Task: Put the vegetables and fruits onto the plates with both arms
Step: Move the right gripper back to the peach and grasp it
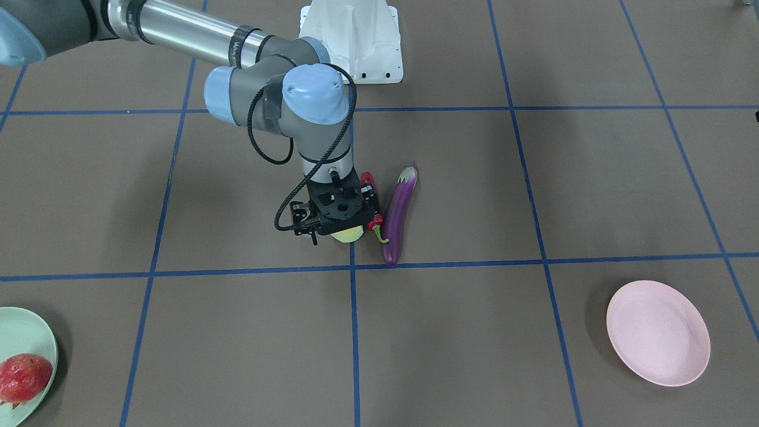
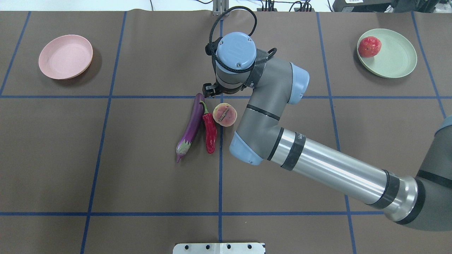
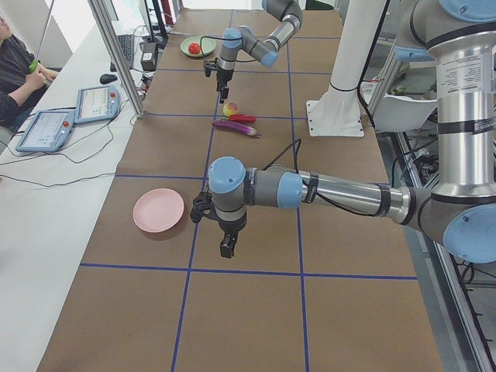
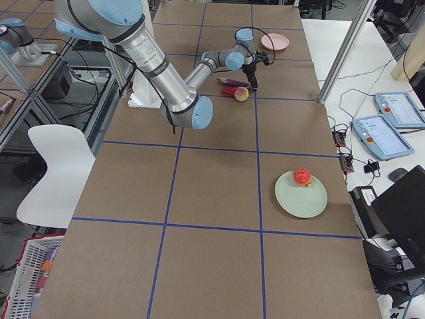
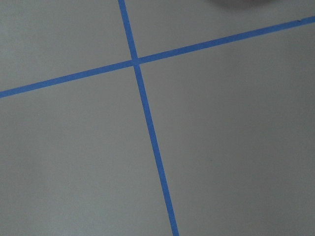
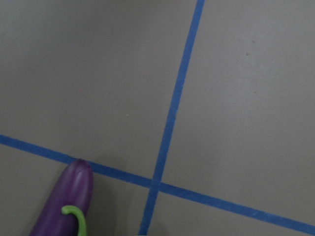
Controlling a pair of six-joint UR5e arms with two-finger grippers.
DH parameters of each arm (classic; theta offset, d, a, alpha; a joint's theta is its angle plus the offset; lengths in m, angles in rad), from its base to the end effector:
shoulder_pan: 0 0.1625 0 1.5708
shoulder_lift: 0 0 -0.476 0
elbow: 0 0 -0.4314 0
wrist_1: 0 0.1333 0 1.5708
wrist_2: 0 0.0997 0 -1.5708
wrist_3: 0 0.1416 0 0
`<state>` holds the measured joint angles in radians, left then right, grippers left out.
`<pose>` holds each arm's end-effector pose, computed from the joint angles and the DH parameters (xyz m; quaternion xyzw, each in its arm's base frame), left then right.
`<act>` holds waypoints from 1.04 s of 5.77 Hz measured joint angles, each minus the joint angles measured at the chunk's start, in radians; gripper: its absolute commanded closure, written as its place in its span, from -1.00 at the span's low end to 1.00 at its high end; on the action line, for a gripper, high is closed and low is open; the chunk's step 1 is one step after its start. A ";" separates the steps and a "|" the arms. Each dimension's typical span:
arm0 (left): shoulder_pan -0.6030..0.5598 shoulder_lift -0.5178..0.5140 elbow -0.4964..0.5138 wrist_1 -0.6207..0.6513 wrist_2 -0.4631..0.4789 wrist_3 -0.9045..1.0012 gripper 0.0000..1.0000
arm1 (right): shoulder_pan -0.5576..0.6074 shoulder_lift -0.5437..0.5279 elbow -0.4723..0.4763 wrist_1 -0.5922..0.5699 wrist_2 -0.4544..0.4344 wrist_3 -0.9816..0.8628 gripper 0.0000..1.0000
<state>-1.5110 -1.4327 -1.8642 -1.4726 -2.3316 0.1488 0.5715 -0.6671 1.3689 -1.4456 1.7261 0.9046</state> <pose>-0.0078 -0.4674 0.6639 0.0430 0.3696 0.1072 0.9220 -0.6747 -0.5664 0.1998 0.1745 -0.3675 -0.0743 0.9105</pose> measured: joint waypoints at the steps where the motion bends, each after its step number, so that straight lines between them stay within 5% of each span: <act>1: 0.000 0.000 -0.001 0.000 0.000 0.000 -1.00 | -0.033 0.000 -0.001 -0.029 -0.038 0.008 -0.97; 4: 0.000 -0.001 -0.002 0.000 0.000 0.001 -1.00 | -0.089 -0.016 -0.004 -0.070 -0.097 0.001 -0.93; 6: 0.000 -0.002 -0.004 -0.001 0.000 0.000 -1.00 | -0.100 -0.015 -0.006 -0.069 -0.102 0.004 0.99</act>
<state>-1.5110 -1.4343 -1.8679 -1.4741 -2.3317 0.1491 0.4715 -0.6820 1.3633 -1.5146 1.6244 0.9086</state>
